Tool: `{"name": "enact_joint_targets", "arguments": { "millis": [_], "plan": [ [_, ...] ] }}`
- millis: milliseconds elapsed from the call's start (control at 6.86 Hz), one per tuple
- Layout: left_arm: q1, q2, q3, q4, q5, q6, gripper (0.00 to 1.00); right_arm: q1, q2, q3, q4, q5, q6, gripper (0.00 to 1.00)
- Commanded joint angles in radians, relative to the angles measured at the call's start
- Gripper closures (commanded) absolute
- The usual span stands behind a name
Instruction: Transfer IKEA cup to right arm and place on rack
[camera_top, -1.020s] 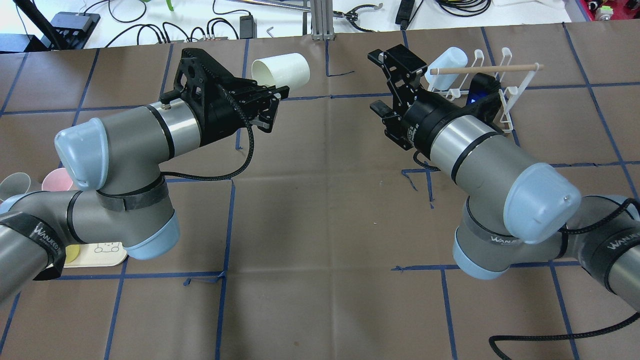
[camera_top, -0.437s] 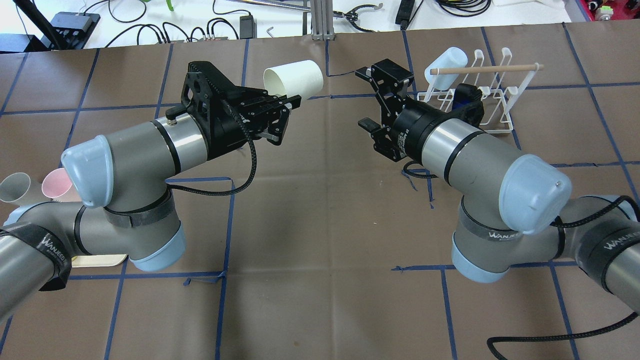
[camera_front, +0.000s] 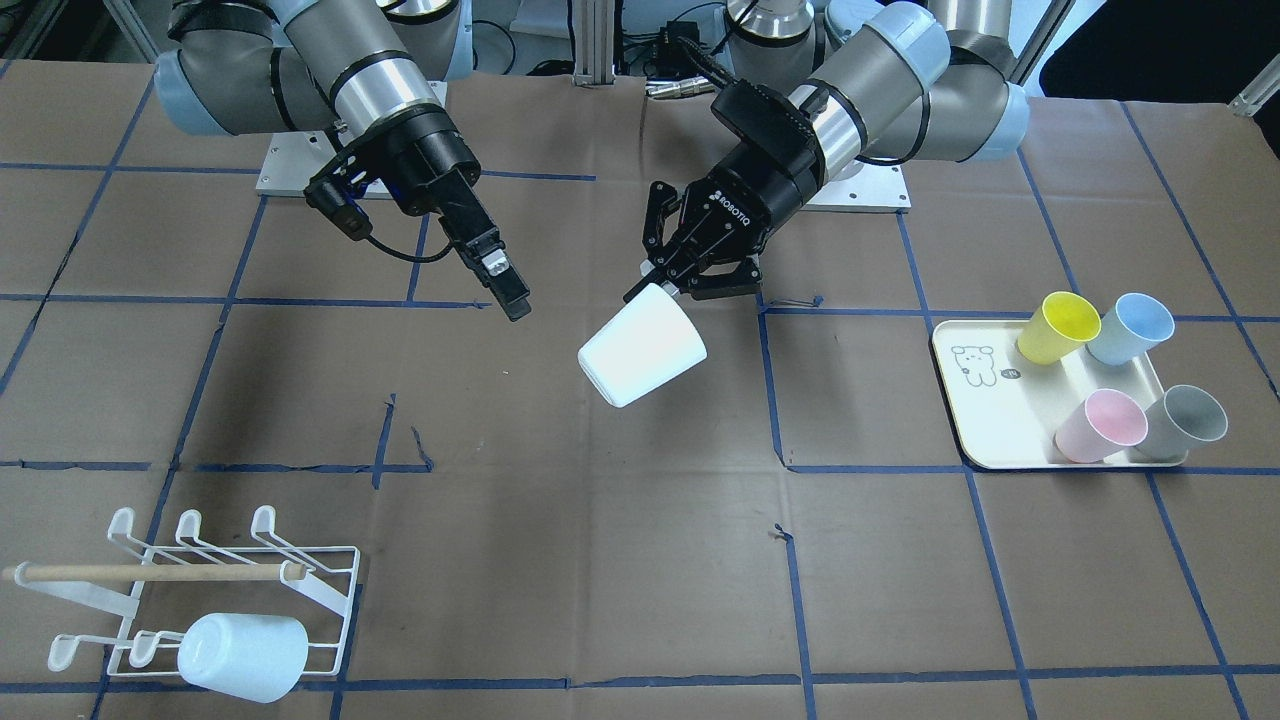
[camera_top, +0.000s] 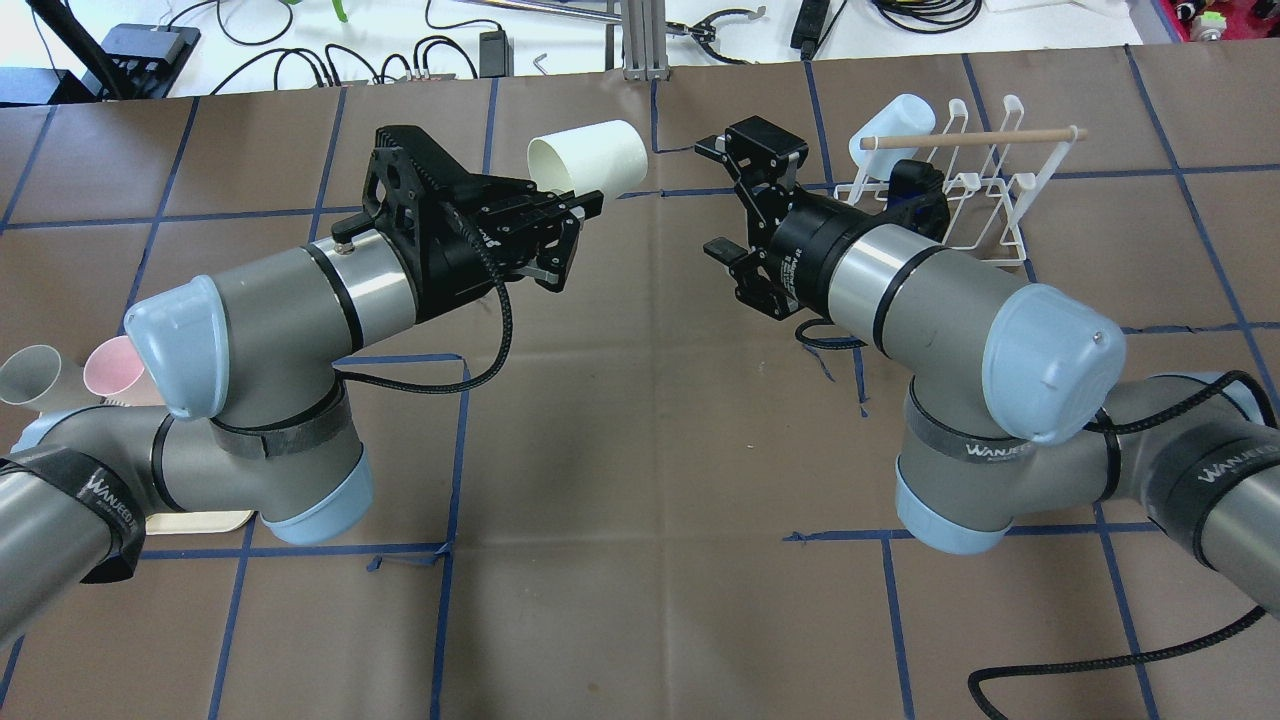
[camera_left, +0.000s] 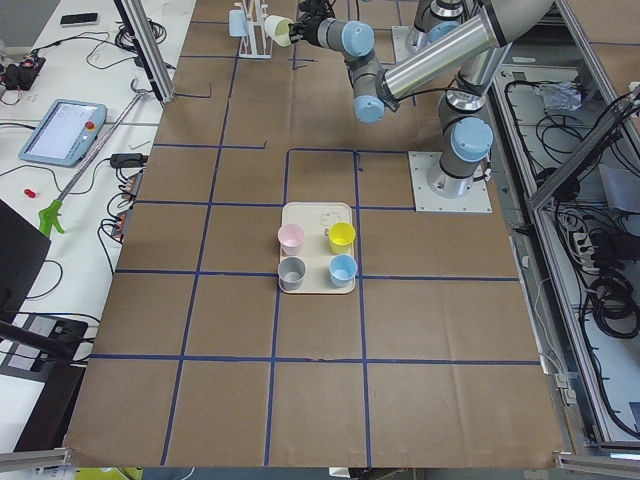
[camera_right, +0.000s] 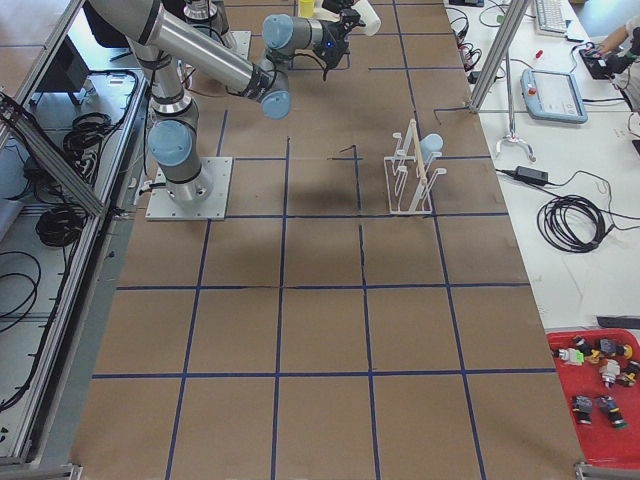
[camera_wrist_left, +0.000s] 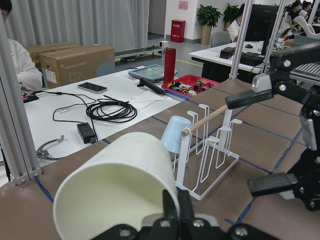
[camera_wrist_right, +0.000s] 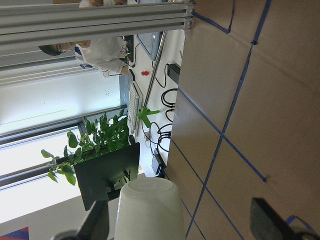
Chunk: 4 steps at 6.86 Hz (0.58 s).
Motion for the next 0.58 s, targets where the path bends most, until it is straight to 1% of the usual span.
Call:
{"name": "enact_joint_targets", "arguments": {
  "millis": [0,146,291,437],
  "plan": [
    [0.000,0.001,0.001,0.000,0.000,0.000,1.00,0.059,0.057,-0.052,0.011,-0.009,0.002,0.00],
    [0.000,0.003,0.001,0.000,0.000,0.000,1.00,0.071,0.078,-0.066,0.024,-0.013,0.000,0.00],
    [0.000,0.003,0.001,0.000,0.000,0.000,1.00,0.076,0.081,-0.085,0.063,-0.013,0.009,0.00],
    [0.000,0.004,0.001,0.000,0.000,0.000,1.00,0.076,0.082,-0.127,0.086,-0.013,0.008,0.00]
  ]
}}
